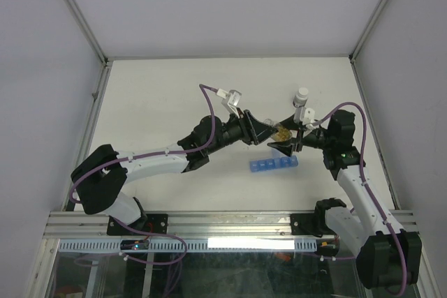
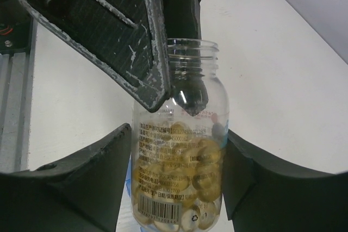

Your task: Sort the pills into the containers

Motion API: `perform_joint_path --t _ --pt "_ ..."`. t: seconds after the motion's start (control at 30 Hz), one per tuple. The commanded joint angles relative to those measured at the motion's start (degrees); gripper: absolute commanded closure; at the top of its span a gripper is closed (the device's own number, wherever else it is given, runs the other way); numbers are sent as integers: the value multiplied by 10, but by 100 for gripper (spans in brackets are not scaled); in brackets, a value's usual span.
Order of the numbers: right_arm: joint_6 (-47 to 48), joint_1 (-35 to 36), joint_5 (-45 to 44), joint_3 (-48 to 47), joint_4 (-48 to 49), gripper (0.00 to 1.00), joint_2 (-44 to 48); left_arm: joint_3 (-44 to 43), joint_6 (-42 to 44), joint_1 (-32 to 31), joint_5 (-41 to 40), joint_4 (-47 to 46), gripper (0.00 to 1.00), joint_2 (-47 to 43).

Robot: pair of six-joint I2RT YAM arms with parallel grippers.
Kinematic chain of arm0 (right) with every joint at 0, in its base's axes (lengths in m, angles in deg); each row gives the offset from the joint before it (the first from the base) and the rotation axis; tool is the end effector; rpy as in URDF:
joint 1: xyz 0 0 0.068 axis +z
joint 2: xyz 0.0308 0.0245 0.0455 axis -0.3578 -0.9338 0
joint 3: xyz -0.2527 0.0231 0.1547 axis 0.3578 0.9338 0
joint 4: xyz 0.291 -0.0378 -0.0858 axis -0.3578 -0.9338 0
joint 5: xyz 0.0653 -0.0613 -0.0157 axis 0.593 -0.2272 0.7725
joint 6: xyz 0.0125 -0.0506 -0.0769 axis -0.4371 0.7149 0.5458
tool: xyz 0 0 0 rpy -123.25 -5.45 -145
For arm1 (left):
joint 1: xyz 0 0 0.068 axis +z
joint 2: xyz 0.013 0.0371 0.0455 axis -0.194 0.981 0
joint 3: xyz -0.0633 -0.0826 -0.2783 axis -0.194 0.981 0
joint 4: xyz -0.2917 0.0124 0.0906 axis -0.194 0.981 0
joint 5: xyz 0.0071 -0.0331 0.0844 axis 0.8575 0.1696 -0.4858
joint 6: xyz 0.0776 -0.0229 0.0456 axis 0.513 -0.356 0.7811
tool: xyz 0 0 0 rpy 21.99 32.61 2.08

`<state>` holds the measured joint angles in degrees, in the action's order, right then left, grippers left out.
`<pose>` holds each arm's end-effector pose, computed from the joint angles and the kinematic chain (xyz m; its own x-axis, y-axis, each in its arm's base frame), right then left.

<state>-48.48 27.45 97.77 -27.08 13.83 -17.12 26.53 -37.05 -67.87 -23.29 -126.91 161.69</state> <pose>0.2205 0.1025 0.2693 0.1521 -0.1502 -0.9769 -0.9509 0.2472 -0.1861 0.2332 -0.3637 0.2710 -0.6220 -0.3530 -0.6990 0.6034 0.3529 -0.7151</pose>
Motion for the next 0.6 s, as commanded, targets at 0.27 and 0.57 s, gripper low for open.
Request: perform_joint_path --t 0.27,0.57 --pt "-18 6 3 -30 3 50 0 -40 21 -10 -12 -12 100 1" --pt "2 -11 41 -63 -76 100 -9 -27 66 -10 -6 -1 32 -41"
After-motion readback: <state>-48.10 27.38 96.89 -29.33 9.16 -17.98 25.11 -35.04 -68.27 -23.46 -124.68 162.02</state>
